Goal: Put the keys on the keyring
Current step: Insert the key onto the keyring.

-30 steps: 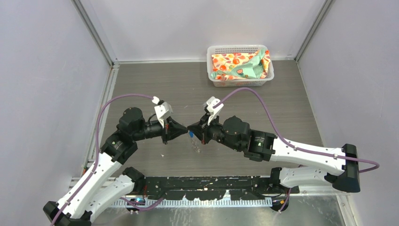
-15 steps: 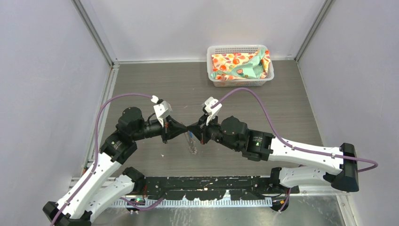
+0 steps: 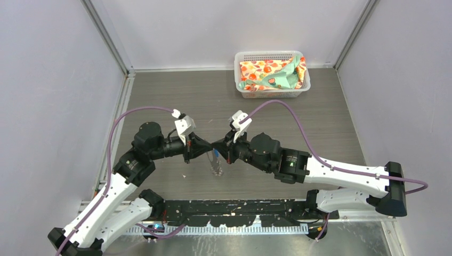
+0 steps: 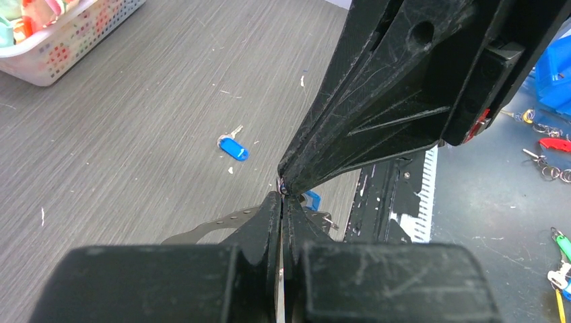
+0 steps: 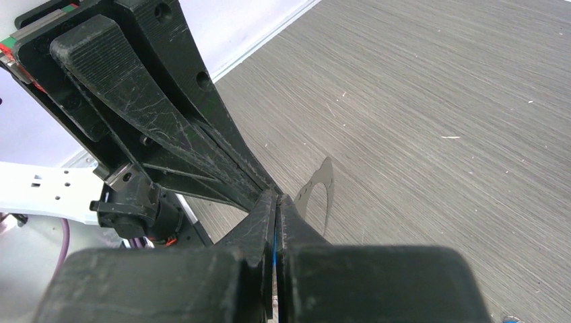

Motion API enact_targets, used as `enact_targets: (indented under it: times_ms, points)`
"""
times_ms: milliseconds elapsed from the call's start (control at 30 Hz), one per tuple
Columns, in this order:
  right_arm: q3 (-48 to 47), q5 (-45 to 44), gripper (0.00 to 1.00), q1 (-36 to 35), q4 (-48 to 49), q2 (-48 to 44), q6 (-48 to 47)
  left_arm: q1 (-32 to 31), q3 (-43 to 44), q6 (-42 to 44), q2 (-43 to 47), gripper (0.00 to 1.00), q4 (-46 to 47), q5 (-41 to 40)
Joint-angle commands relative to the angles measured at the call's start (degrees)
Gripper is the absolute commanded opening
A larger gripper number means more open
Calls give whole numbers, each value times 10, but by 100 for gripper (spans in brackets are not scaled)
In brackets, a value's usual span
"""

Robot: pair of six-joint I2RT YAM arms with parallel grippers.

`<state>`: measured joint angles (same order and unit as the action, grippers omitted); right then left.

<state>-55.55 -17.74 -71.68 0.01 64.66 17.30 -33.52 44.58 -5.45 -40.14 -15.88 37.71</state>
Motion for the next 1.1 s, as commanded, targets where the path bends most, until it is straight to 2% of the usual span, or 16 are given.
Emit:
enact_targets:
  times_ms: [0,700,967,1067]
  points:
    - [-4,-20,1,-2,28,-3,1,-9,16,9,18,0,40,27]
    - [6,-62,1,-2,-21,-18,10,-12,10,18,34,0,51,24]
    - [18,-63,1,-3,-2,-25,24,-12,8,16,35,0,54,25]
    - [32,-60,1,-3,36,-33,43,-12,4,12,39,0,66,25]
